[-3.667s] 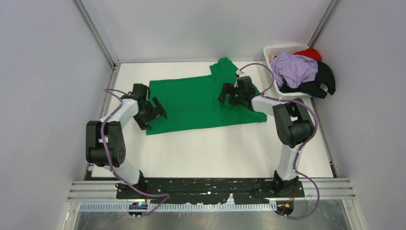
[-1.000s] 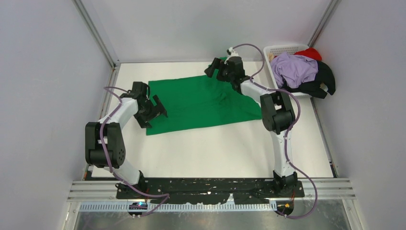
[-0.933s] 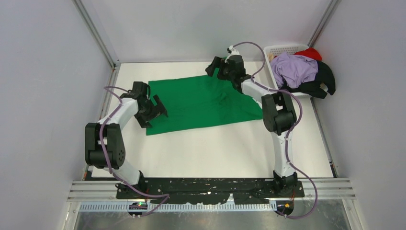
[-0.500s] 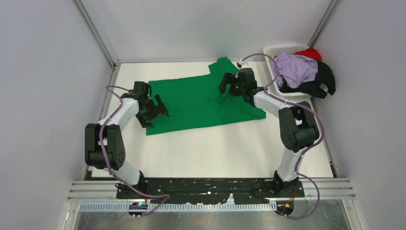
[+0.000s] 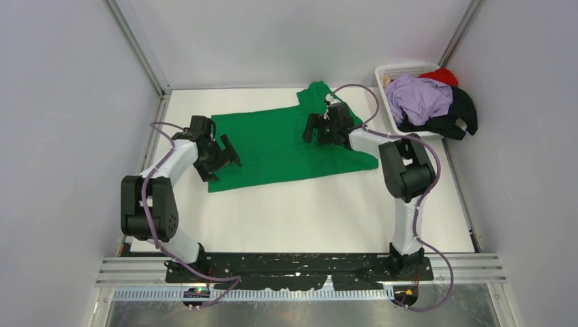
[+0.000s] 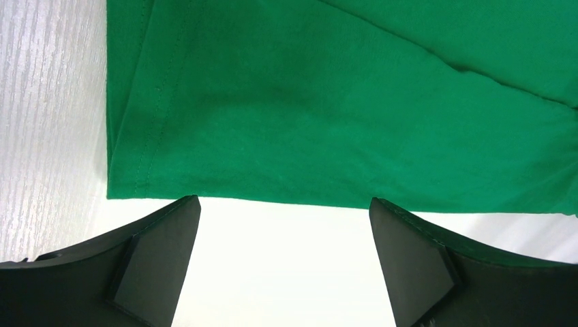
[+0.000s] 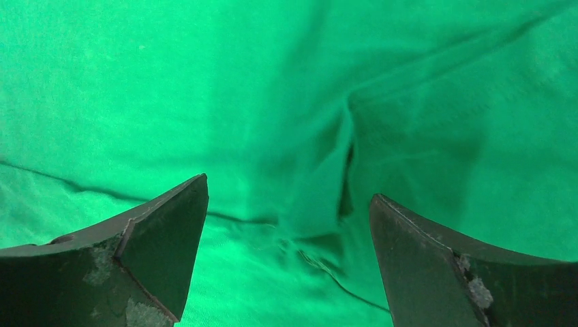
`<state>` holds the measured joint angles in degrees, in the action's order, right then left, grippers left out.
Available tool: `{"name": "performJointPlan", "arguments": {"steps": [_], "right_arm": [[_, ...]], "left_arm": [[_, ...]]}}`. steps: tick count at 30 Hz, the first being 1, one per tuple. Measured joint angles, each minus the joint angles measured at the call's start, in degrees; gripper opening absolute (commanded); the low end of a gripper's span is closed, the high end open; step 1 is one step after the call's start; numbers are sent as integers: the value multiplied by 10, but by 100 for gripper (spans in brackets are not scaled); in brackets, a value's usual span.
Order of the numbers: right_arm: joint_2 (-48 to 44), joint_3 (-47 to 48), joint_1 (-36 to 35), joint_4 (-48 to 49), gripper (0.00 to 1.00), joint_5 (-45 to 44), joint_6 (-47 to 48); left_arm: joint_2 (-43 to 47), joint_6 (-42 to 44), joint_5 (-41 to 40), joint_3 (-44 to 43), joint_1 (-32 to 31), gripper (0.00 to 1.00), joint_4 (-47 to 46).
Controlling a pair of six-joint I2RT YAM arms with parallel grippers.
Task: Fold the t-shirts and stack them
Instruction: Fold the flattened tshirt in 1/3 of the way
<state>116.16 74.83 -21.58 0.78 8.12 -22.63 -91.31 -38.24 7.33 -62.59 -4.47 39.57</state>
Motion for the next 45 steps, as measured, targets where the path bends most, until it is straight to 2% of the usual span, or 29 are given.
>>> {"name": "performJointPlan", "arguments": {"steps": [18, 22, 27, 33, 39, 45], "right_arm": [[110, 170, -36, -7, 95, 28, -21], [108, 180, -38, -9, 95, 11, -14], [34, 95, -23, -10, 95, -16, -8], [-59, -20, 45, -28, 95, -23, 1], [-61, -53, 61, -85, 95, -46, 27], [-103, -99, 54, -113, 96, -52, 37]], "left_arm": [[0, 7, 0, -3, 0, 100, 1], [0, 7, 6, -6, -2, 100, 0], [-13, 3, 19, -48, -27, 100, -12], [-118, 3, 43, -139, -56, 100, -40], [-173, -2, 45, -134, -82, 100, -40], [-169, 1, 47, -103, -121, 100, -47]]}}
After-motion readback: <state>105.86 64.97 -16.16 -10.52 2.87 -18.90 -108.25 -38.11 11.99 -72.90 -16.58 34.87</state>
